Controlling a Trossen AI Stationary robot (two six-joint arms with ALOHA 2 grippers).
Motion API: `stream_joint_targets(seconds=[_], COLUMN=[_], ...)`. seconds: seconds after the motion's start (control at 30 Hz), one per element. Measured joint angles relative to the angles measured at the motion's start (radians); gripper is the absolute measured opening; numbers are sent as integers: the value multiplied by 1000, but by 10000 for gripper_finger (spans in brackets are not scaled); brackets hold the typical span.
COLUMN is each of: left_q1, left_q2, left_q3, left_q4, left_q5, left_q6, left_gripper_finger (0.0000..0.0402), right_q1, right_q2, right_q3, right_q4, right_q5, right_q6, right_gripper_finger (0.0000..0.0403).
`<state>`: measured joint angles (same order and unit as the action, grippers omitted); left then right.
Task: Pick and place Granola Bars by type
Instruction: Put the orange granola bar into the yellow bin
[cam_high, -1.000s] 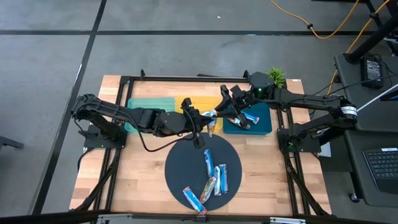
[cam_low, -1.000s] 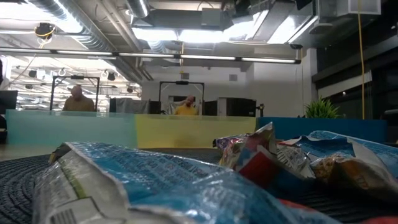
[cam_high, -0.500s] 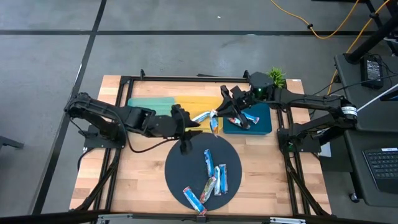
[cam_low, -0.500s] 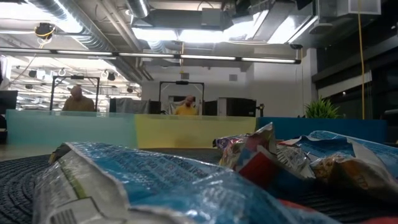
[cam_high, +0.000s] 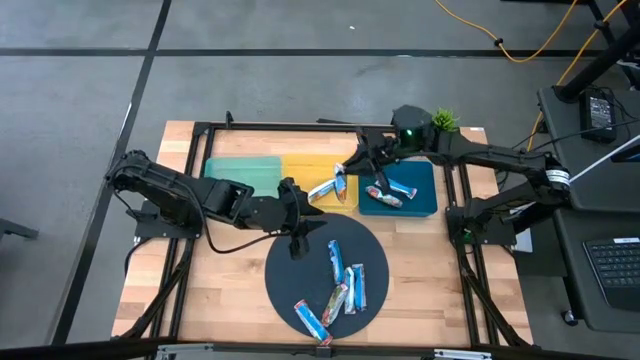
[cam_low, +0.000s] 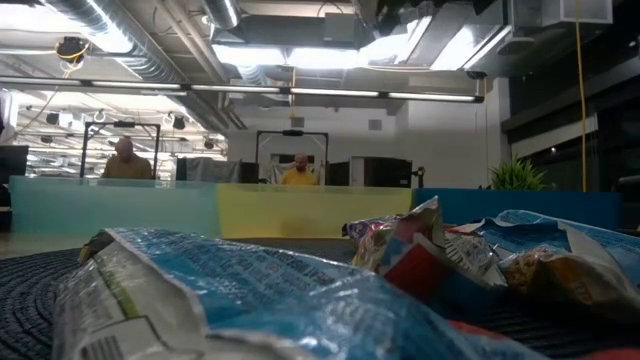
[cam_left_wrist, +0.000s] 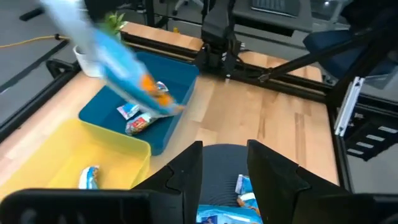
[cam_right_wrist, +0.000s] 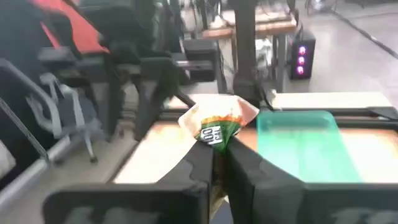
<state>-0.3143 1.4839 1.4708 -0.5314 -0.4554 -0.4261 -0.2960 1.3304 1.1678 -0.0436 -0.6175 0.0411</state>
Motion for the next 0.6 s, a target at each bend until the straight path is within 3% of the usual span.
stream_joint_targets(seconds=[0.3,0.4,0.6], left_q1=[2,-7,-28], left_q2=[1,1,1], left_q3=[0,0,0], left_q4=[-3,-3,-4], left_q5=[12,12,10], left_q6=[70,70,76], left_gripper_finger=[116,114,114], right_q1=[-46,-56,-55], right_q2=[244,295,369], right_q3=[415,463,469], right_q4=[-417,-480,-586], right_q5=[103,124,264], right_q6=[-179,-180,-214], right_gripper_finger=[30,30,30])
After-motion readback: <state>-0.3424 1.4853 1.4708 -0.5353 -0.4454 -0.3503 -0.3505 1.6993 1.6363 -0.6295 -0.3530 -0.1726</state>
